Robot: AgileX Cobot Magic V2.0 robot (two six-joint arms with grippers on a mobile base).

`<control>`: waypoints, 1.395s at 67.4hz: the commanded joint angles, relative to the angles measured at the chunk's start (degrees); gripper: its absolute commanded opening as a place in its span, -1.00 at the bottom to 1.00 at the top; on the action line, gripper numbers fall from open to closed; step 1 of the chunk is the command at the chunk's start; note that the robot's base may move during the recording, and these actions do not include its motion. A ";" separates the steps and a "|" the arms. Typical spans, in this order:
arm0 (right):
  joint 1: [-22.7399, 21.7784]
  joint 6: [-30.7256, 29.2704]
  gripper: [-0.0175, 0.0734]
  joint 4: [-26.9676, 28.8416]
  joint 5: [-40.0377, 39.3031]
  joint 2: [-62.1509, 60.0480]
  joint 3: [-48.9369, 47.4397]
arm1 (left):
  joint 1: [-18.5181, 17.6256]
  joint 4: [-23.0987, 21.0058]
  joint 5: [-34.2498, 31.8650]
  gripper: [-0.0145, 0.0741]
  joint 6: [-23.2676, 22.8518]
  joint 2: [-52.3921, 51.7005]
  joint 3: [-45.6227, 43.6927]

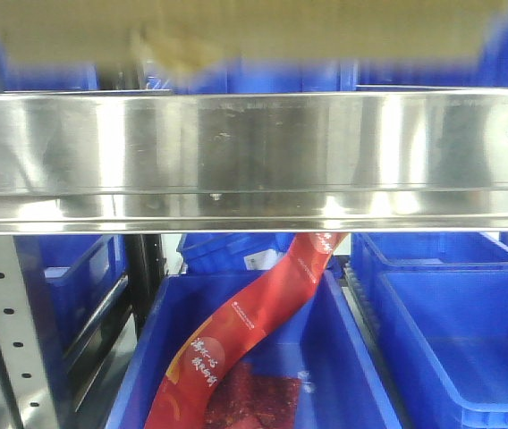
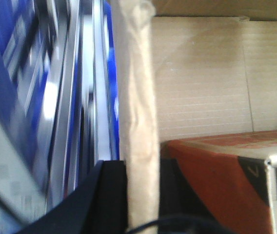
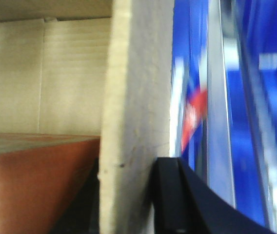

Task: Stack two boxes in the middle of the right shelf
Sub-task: 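Lower the boxes onto the shelf and open both grippers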

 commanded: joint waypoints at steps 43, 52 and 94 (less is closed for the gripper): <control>-0.60 1.01 -0.95 -0.58 -5.96 13.69 -4.53 | 5.42 -9.25 5.32 -0.92 0.65 16.55 -12.27; -0.70 1.01 -0.37 -0.58 -5.53 14.63 -4.53 | 5.56 -9.25 4.62 -0.77 3.42 17.02 -12.27; -3.73 1.01 0.21 -1.61 -5.36 14.47 -4.65 | 5.41 -2.62 1.83 0.49 4.25 18.89 -13.66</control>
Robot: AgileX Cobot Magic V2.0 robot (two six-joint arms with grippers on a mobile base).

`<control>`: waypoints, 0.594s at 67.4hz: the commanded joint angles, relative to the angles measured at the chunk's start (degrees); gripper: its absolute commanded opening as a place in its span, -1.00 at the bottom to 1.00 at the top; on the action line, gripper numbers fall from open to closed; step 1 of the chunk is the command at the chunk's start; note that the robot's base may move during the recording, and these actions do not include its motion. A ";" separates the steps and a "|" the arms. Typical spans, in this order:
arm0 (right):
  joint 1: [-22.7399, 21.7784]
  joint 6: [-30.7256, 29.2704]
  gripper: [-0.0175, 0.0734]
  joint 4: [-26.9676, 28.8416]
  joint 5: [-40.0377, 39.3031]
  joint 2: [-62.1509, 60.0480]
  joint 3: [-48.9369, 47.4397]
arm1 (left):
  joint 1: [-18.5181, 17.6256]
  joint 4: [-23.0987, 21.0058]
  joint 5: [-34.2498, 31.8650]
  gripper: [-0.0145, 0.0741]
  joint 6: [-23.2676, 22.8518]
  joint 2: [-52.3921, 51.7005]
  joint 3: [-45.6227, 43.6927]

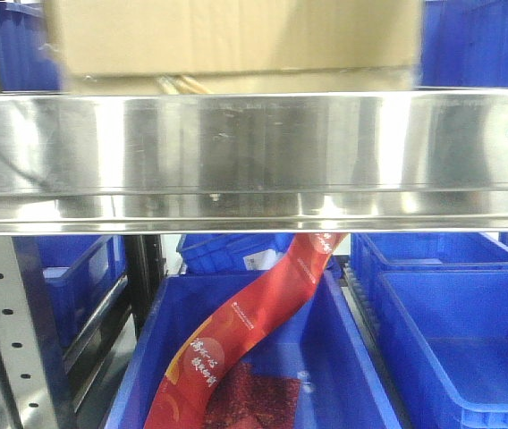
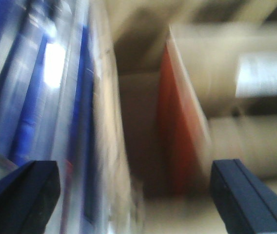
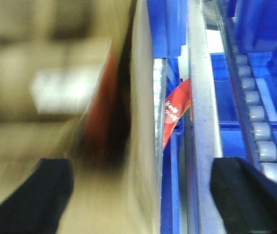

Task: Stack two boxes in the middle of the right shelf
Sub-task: 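Lower the boxes onto the shelf and open both grippers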

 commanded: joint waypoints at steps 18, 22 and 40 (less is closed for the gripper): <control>-0.20 -0.04 -0.98 -0.56 -0.90 -2.32 -0.48 | -0.39 0.93 -1.31 -0.75 0.36 -0.43 -5.12; -0.20 -0.04 -0.98 -0.41 -0.65 -2.61 -0.48 | -0.39 0.95 -0.61 -0.92 0.41 -0.43 -5.12; -0.20 -6.10 -0.98 -0.23 -7.03 -8.16 8.28 | -0.86 -6.84 -8.99 -0.88 2.90 -6.42 6.51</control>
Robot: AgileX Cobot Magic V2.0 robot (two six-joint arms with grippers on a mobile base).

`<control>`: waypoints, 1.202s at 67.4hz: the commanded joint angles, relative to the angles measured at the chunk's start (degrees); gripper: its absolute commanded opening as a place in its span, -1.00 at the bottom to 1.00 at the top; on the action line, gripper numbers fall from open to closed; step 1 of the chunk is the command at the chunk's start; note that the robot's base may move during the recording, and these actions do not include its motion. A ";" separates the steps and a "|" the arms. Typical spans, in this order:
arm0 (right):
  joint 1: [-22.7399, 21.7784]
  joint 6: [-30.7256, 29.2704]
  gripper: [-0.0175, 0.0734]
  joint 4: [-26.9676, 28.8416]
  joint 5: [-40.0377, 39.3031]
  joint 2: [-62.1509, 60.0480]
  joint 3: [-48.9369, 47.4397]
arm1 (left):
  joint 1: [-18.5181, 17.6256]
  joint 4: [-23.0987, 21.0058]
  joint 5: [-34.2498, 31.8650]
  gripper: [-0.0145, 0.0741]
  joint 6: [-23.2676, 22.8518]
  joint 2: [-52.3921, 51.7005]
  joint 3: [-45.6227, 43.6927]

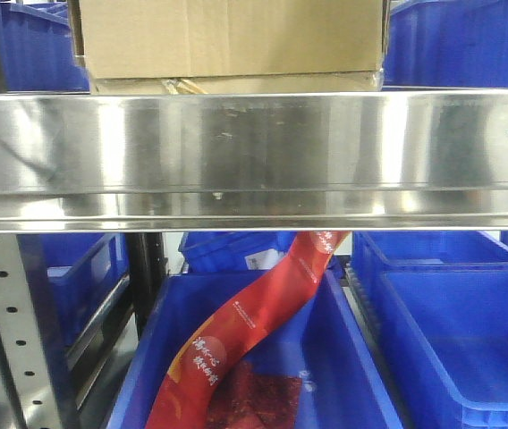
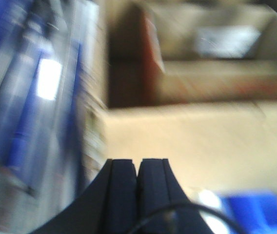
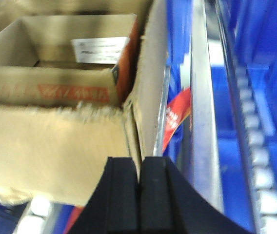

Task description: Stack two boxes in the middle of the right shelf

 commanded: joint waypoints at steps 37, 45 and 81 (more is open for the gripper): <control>-0.20 -1.55 -0.98 -1.66 -48.15 -34.41 55.62 | -0.41 -1.73 -48.21 -0.88 0.92 -42.73 63.38; -0.20 -1.55 -0.98 -4.47 -51.54 -42.57 62.79 | -0.41 0.79 -49.55 -0.88 0.92 -51.49 71.36; -0.20 -1.55 -0.98 -4.49 -49.67 -59.61 66.48 | -0.41 2.88 -49.24 -0.88 0.92 -72.43 78.38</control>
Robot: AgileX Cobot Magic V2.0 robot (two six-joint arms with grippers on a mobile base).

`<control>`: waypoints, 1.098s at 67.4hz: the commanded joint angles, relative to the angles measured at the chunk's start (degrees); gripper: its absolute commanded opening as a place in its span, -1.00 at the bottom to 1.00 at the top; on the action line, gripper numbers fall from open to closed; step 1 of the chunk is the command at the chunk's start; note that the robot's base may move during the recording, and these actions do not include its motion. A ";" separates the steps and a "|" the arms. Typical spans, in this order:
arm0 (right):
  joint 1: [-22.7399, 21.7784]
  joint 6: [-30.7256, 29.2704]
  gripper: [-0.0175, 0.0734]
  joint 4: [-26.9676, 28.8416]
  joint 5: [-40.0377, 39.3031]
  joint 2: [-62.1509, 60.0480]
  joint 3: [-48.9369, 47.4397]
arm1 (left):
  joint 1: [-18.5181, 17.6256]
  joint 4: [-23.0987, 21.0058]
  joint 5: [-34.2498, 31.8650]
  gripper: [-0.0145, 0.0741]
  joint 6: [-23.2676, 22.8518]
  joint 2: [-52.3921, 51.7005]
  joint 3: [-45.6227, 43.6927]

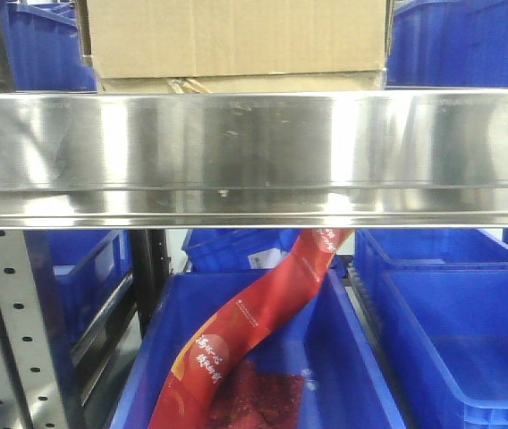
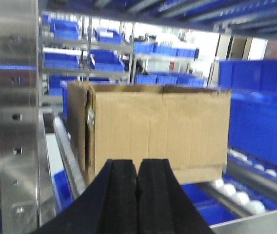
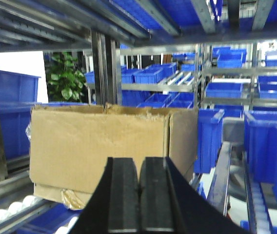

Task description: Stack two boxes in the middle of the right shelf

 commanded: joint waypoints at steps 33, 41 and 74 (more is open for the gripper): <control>-13.09 -14.29 -0.98 11.29 -0.71 -8.96 13.22 | -0.09 0.19 -1.21 -0.88 0.20 -1.04 0.14; -18.95 -14.29 -0.98 11.52 -0.79 -15.56 21.15 | -0.09 0.19 -1.21 -0.88 0.20 -1.04 0.14; -19.81 -14.29 -0.98 11.52 3.17 -26.45 28.84 | -0.09 0.19 -1.20 -0.88 0.20 -1.03 0.14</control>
